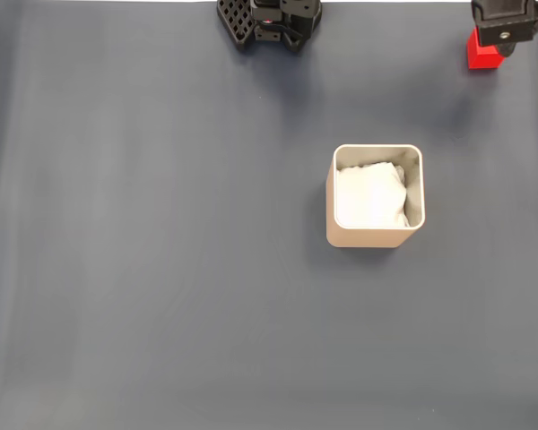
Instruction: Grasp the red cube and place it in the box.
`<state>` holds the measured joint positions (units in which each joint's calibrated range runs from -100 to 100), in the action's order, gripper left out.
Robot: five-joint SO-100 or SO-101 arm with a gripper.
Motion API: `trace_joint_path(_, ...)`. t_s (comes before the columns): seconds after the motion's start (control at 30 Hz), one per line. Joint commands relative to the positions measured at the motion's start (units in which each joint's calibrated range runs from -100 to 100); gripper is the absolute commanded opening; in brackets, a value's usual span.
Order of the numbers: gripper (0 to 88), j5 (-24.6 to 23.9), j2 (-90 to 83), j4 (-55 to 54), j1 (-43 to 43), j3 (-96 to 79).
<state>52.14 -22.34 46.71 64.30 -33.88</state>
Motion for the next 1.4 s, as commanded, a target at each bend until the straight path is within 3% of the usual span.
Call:
trace_joint_path(0.0,34.1,-0.49,-0.04,-1.12,0.42,0.15)
trace_joint_path(1.37,34.3,-1.95,0.83,-9.0,1.2,-9.06)
